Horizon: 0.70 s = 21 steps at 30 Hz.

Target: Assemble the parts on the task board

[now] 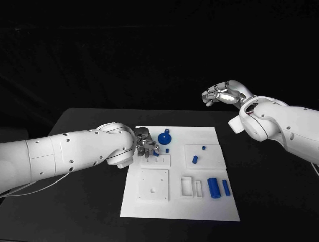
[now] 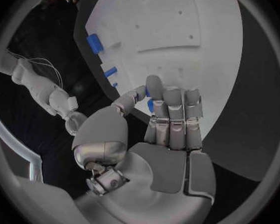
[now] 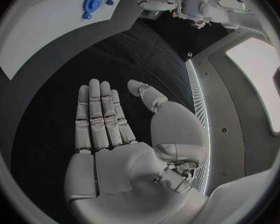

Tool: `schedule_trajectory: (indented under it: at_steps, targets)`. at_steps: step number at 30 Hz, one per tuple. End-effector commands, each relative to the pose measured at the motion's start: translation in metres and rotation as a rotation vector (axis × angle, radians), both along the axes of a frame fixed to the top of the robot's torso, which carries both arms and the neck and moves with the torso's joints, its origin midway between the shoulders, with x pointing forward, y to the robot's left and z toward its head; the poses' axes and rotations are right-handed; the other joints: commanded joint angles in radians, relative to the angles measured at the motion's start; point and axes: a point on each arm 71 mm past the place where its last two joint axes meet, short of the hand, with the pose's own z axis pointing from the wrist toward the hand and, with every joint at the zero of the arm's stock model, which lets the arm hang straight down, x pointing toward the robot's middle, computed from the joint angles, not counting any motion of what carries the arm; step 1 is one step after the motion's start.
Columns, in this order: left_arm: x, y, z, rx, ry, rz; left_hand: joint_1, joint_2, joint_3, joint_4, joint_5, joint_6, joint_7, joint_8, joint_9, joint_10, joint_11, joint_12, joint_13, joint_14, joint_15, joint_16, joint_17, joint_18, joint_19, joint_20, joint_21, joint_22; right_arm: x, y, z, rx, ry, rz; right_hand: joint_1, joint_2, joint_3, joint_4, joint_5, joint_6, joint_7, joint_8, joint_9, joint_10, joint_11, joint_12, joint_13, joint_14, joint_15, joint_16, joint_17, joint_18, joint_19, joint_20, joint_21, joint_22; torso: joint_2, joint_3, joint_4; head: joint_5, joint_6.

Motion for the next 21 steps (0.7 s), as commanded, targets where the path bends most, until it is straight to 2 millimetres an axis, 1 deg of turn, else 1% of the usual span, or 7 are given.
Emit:
schedule_trajectory:
  at_steps: [1, 2, 4, 5, 10, 12, 21]
  targets:
    - [-0.001, -0.005, 0.004, 0.021, -0.095, -0.033, -0.001, 0.004, 0.012, -0.004, 0.006, 0.099, -0.086, 0.004, 0.126, -0.006, -0.015, 0.008, 0.002, 0.002, -0.005, 0.007, -0.001, -0.004, 0.007, -0.106, 0.007, 0.002, -0.001, 0.002, 0.000, -0.012, 0.009, 0.024, 0.004, -0.009, 0.001, 0.003, 0.005, -0.007, 0.003, -0.005, -0.002, 0.000, 0.008, -0.006, -0.001, 0.000, 0.006, -0.004, -0.002, 0.006, -0.002, 0.005, -0.004, -0.002, 0.000, 0.0006, 0.0017, -0.002, -0.002]
    - [-0.003, -0.005, 0.003, 0.019, -0.092, -0.035, -0.002, 0.004, 0.012, -0.003, 0.014, 0.101, -0.087, 0.004, 0.128, -0.006, -0.016, 0.011, 0.004, 0.003, -0.006, 0.010, -0.001, -0.004, 0.008, -0.106, 0.008, 0.003, -0.001, 0.002, 0.000, -0.013, 0.009, 0.024, 0.003, -0.010, 0.001, 0.003, 0.005, -0.008, 0.003, -0.005, -0.002, 0.000, 0.009, -0.006, -0.001, 0.000, 0.006, -0.004, -0.002, 0.006, -0.002, 0.005, -0.005, -0.002, 0.000, 0.0002, 0.0017, -0.002, -0.002]
    - [-0.005, -0.006, 0.001, 0.019, -0.083, -0.041, -0.005, -0.001, 0.013, -0.002, 0.058, 0.110, -0.091, 0.005, 0.136, -0.006, -0.019, 0.026, 0.010, 0.006, -0.009, 0.022, 0.000, -0.003, 0.011, -0.108, 0.011, 0.007, -0.001, 0.002, 0.000, -0.015, 0.010, 0.025, 0.001, -0.010, -0.001, 0.005, 0.007, -0.009, 0.004, -0.005, -0.002, 0.000, 0.009, -0.009, -0.002, -0.001, 0.007, -0.005, -0.002, 0.006, -0.002, 0.006, -0.006, -0.002, 0.000, -0.0001, 0.0017, -0.002, -0.002]
    - [-0.005, -0.007, 0.000, 0.018, -0.080, -0.041, -0.005, -0.002, 0.014, -0.002, 0.063, 0.111, -0.091, 0.004, 0.139, -0.007, -0.020, 0.030, 0.011, 0.007, -0.009, 0.024, 0.000, -0.003, 0.012, -0.109, 0.012, 0.008, -0.001, 0.002, 0.000, -0.015, 0.010, 0.025, 0.000, -0.011, -0.002, 0.005, 0.009, -0.010, 0.004, -0.006, -0.003, 0.000, 0.010, -0.010, -0.003, -0.001, 0.007, -0.006, -0.002, 0.006, -0.003, 0.006, -0.007, -0.003, 0.000, -0.0008, 0.0017, -0.002, -0.002]
    - [-0.007, -0.008, -0.004, 0.020, -0.069, -0.045, -0.005, -0.002, 0.014, -0.002, 0.067, 0.113, -0.092, 0.004, 0.142, -0.007, -0.021, 0.034, 0.013, 0.007, -0.010, 0.028, 0.000, -0.003, 0.013, -0.109, 0.012, 0.009, -0.002, 0.003, -0.001, -0.017, 0.014, 0.033, -0.001, -0.011, -0.004, 0.006, 0.013, -0.011, 0.005, -0.006, -0.003, 0.001, 0.010, -0.011, -0.003, -0.001, 0.007, -0.007, -0.003, 0.006, -0.003, 0.007, -0.008, -0.003, 0.000, -0.0006, 0.0011, -0.001, -0.004]
    - [-0.008, -0.008, -0.005, 0.020, -0.065, -0.044, -0.006, -0.002, 0.014, -0.002, 0.067, 0.113, -0.092, 0.004, 0.143, -0.007, -0.021, 0.036, 0.013, 0.007, -0.010, 0.029, 0.000, -0.003, 0.013, -0.109, 0.013, 0.009, -0.002, 0.003, -0.001, -0.018, 0.014, 0.035, -0.002, -0.011, -0.004, 0.006, 0.013, -0.011, 0.005, -0.006, -0.003, 0.001, 0.010, -0.012, -0.003, -0.001, 0.007, -0.007, -0.003, 0.006, -0.003, 0.007, -0.008, -0.004, -0.001, 0.0000, 0.0008, 0.002, -0.005]
    - [-0.008, -0.007, -0.011, 0.025, -0.053, -0.041, -0.013, 0.006, 0.012, 0.004, 0.067, 0.119, -0.094, 0.003, 0.152, -0.009, -0.022, 0.051, 0.018, 0.007, -0.010, 0.040, 0.001, -0.004, 0.012, -0.110, 0.014, 0.013, -0.002, 0.003, -0.001, -0.022, 0.013, 0.036, -0.001, -0.010, -0.004, 0.006, 0.017, -0.011, 0.005, -0.006, -0.004, 0.002, 0.010, -0.013, -0.004, -0.001, 0.007, -0.008, -0.003, 0.006, -0.003, 0.006, -0.009, -0.004, 0.000, -0.0006, 0.0012, -0.002, -0.006]
